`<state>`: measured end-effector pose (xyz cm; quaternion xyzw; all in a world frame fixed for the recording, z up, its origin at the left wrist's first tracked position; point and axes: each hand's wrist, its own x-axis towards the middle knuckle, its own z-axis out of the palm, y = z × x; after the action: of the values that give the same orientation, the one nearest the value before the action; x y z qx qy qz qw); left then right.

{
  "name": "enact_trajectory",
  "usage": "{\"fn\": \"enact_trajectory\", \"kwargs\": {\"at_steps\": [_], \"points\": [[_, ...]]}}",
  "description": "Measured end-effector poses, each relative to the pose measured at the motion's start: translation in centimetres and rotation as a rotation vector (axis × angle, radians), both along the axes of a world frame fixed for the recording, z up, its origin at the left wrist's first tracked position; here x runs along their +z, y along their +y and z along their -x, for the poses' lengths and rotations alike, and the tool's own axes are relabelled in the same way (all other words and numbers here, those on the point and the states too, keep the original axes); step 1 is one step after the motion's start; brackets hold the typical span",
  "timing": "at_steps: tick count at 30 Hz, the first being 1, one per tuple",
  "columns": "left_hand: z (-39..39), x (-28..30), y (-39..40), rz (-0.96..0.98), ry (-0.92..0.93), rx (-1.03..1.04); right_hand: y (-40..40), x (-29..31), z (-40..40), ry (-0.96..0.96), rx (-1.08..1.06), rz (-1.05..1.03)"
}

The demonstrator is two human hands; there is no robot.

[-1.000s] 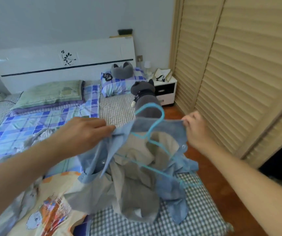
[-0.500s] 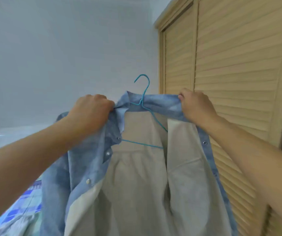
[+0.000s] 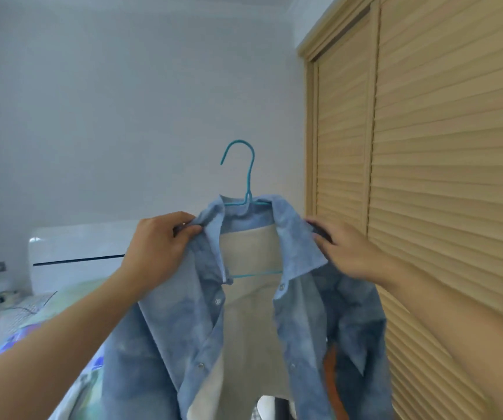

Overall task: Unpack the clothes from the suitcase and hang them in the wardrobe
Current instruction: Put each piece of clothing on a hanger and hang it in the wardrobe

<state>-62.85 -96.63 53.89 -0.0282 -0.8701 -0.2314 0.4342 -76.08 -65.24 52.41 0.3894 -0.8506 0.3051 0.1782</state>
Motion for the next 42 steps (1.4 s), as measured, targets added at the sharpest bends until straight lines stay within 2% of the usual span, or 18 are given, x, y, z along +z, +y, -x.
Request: {"fn": "enact_trajectory", "kwargs": {"at_steps": [4, 6, 9, 11, 12, 14, 16, 18, 20, 22, 24, 26, 29, 32, 36, 39, 40, 42], "points": [[-3.0, -1.1, 1.0, -0.064, -0.08, 0.007, -2.0, -1.4, -1.9, 0.351, -0.188, 0.216], [-4.4, -0.1, 2.0, -0.016, -0.056, 0.063, -2.6, -0.8, -3.4, 0.483, -0.229, 0.344], [-5.7, 3.2, 3.0, 0.106, 0.01, 0.174, -2.9, 2.6, -4.3, 0.692, -0.335, 0.333], [-5.8, 5.9, 3.0, 0.162, 0.027, 0.216, -3.1, 5.7, -3.8, 0.691, -0.446, 0.233], [-5.7, 7.2, 2.9, 0.171, 0.019, 0.223, -3.2, 6.7, -3.0, 0.634, -0.43, 0.212], [-4.7, 8.8, 2.4, 0.141, -0.052, 0.209, -3.5, 7.2, -1.4, 0.476, -0.258, 0.26], [-2.3, 8.5, 1.3, 0.101, -0.166, 0.209, -4.8, 6.1, 0.3, 0.361, -0.193, 0.267], [0.5, 6.1, -0.1, 0.053, -0.297, 0.207, -6.7, 3.8, 2.5, 0.267, -0.274, 0.096], [4.7, 0.6, -2.1, 0.021, -0.448, 0.222, -9.0, -0.7, 5.4, 0.143, -0.343, -0.103], [9.7, -7.6, -4.2, -0.027, -0.544, 0.271, -11.1, -7.9, 9.1, -0.033, -0.343, -0.156], [13.9, -17.8, -5.9, -0.066, -0.6, 0.344, -12.6, -18.1, 12.4, -0.174, -0.38, -0.209], [16.0, -30.0, -6.8, -0.081, -0.735, 0.388, -12.5, -30.4, 13.4, -0.334, -0.454, -0.419], [11.1, -48.9, -5.0, -0.272, -0.991, 0.351, -8.8, -47.0, 7.6, -0.59, -0.41, -0.622], [-0.3, -61.1, -2.1, -0.443, -1.178, 0.352, -3.8, -58.1, -3.3, -0.666, -0.301, -0.662], [-10.2, -66.2, -1.0, -0.759, -1.222, 0.513, -1.5, -65.9, -14.0, -0.785, -0.291, -0.704], [-14.0, -66.6, 0.1, -1.016, -1.237, 0.465, -1.7, -67.8, -16.5, -0.889, -0.306, -0.77], [-15.2, -66.9, 0.9, -1.062, -1.269, 0.446, -1.6, -68.4, -16.8, -0.892, -0.297, -0.784], [-17.1, -67.8, 2.2, -0.974, -1.362, 0.434, -1.3, -69.8, -17.2, -0.837, -0.289, -0.797]]}}
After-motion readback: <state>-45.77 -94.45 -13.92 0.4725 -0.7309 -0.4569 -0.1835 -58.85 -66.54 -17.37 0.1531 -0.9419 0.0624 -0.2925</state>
